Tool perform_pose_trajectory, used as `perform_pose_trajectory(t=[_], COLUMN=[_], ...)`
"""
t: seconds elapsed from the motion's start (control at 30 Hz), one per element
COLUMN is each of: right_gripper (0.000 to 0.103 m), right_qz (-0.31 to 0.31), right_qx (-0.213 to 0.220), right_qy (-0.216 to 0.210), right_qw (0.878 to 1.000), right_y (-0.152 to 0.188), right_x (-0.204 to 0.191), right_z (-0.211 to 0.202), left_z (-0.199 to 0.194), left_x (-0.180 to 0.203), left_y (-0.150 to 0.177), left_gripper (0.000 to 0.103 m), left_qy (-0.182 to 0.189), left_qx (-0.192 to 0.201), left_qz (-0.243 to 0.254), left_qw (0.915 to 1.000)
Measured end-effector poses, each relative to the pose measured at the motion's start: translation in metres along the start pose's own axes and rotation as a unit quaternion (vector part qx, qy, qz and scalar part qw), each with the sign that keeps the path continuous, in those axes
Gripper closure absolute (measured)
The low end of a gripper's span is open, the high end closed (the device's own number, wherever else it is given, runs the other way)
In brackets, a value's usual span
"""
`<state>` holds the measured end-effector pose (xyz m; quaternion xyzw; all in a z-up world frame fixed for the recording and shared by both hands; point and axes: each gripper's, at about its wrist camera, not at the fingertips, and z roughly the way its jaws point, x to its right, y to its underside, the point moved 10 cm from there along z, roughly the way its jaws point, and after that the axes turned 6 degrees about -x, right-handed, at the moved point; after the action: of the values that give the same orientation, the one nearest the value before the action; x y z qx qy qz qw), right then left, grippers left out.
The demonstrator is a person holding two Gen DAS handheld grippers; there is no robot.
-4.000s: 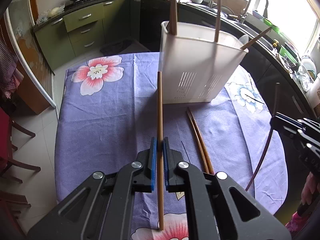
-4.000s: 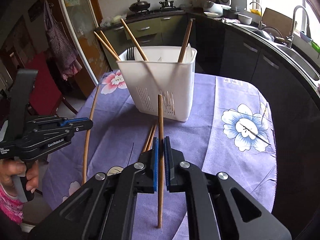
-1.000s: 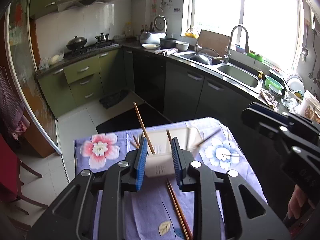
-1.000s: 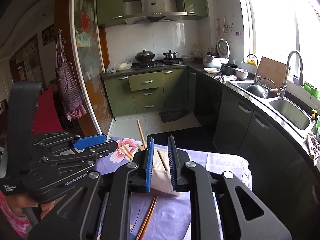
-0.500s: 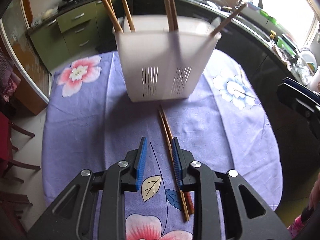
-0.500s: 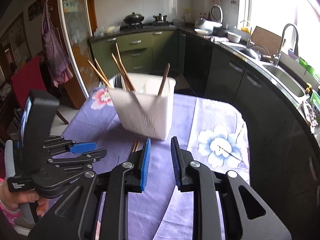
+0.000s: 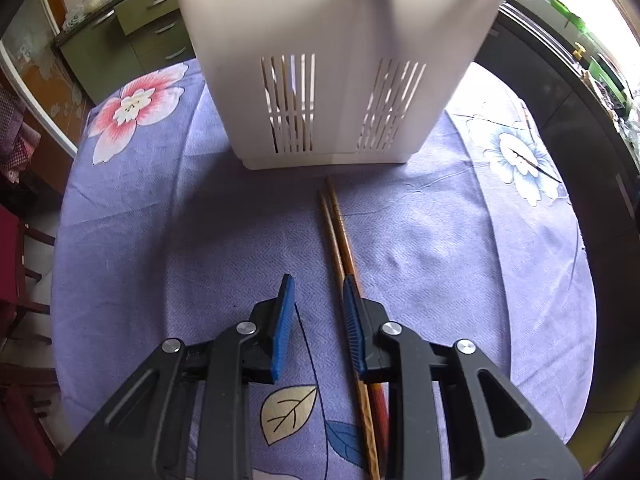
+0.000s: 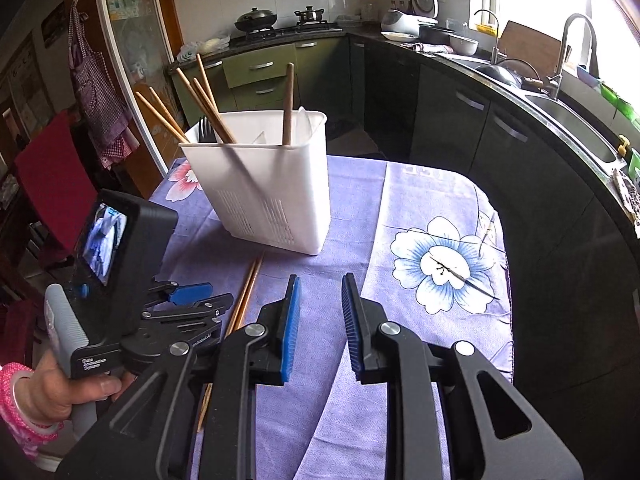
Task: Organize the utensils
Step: 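Grasp a wooden chopstick with the left gripper while the right gripper grasps the last one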
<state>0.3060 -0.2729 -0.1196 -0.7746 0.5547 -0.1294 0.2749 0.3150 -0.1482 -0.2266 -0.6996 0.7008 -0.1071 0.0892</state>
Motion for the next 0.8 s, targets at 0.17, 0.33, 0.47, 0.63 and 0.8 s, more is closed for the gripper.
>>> perform_pose_trajectory(t=[0.17,0.33,0.47,0.63,0.8], right_gripper=[0.082,0.082,0.082,0.082,0.082], right_qz=[0.004,0.009,0.012,0.014,0.021], right_qx=[-0.004,-0.004,-0.004,-0.008,-0.010], right_qy=[-0.003,-0.006,-0.006,-0.006,-0.005], right_qw=[1.000,1.000,1.000,1.000,1.000], right_y=[0.002,0.003,0.004,0.008,0.009], right_x=[0.002,0.005,0.006,0.007,0.011], right_z=[0.003,0.002,0.002,0.005,0.007], left_z=[0.008,0.011,0.013,0.019,0.020], left_x=[0.003,0.002,0.003,0.002,0.001], left_y=[-0.002,-0.005,-0.007,-0.010,-0.011], left_gripper=[0.079,0.079,0.079,0.083,0.095], left_qy=[-0.006,-0.013,-0.016,-0.021,-0.022], left_qx=[-0.007,-0.008,-0.011,-0.011,-0.012], left_qz=[-0.001,-0.004,-0.005,-0.007,-0.003], left_qw=[1.0000,0.9999,0.9998,0.9997,0.9997])
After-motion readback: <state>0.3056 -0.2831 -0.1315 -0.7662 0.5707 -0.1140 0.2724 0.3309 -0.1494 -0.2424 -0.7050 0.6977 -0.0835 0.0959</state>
